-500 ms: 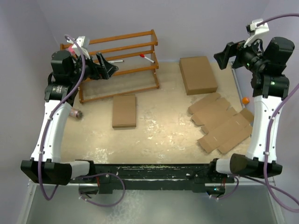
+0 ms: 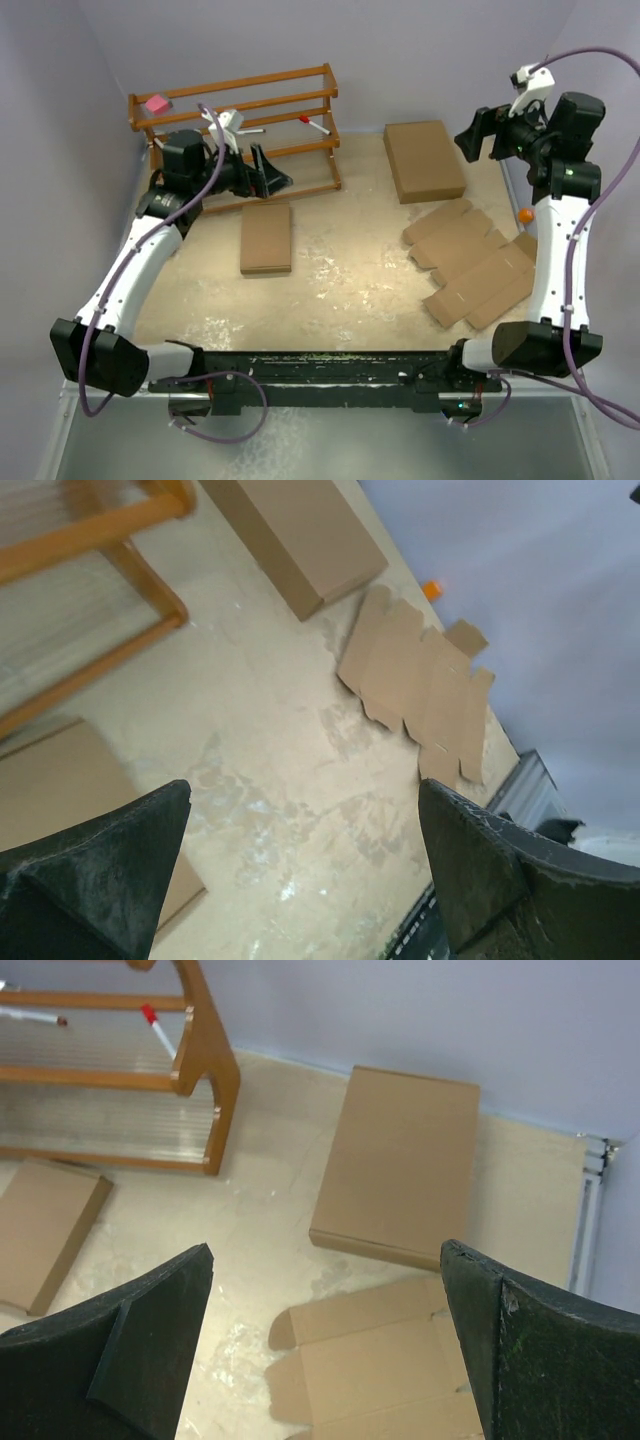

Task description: Fold the paper box

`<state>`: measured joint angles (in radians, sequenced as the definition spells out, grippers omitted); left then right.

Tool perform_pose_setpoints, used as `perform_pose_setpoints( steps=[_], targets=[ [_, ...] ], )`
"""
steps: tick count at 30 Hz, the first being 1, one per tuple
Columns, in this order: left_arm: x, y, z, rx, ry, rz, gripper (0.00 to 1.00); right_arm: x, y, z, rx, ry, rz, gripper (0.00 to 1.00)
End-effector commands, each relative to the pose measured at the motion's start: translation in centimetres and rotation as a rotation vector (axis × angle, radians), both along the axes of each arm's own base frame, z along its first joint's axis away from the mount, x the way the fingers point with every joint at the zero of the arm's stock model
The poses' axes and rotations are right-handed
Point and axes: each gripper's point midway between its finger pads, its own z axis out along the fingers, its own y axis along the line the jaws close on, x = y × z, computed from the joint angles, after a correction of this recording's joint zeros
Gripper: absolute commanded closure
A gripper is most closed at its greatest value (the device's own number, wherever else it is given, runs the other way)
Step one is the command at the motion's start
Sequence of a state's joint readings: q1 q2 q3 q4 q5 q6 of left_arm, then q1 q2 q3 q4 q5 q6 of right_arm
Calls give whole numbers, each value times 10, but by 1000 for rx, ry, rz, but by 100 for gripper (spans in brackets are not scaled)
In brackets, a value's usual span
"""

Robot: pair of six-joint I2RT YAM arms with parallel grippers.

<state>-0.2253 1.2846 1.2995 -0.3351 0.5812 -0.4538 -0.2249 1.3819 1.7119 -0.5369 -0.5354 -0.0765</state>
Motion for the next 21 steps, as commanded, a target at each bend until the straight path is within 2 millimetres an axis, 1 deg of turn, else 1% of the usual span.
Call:
perform_pose_setpoints(
  steps=[1, 5, 8, 10, 12, 17, 21],
  targets=[
    [-22, -31, 5, -80, -36, -101, 2, -12, 20, -2, -50, -57, 138, 0],
    [-39, -64, -22, -140, 12, -179, 2, -15, 28, -32, -20, 20, 188, 0],
    [-48, -95, -43, -178, 45, -222, 2, -16, 23, -57, -45, 90, 178, 0],
    [-55, -116, -56, -194, 70, -248, 2, -19, 22, -74, -60, 123, 183, 0],
    [-61, -134, -69, -199, 95, -268, 2, -25, 22, -85, -69, 132, 185, 0],
    [-62, -169, -89, -242, 143, -239, 3, -37, 24, -107, -69, 136, 179, 0],
    [-66, -196, -106, -271, 212, -217, 3, -37, 18, -122, -64, 152, 148, 0]
  ],
)
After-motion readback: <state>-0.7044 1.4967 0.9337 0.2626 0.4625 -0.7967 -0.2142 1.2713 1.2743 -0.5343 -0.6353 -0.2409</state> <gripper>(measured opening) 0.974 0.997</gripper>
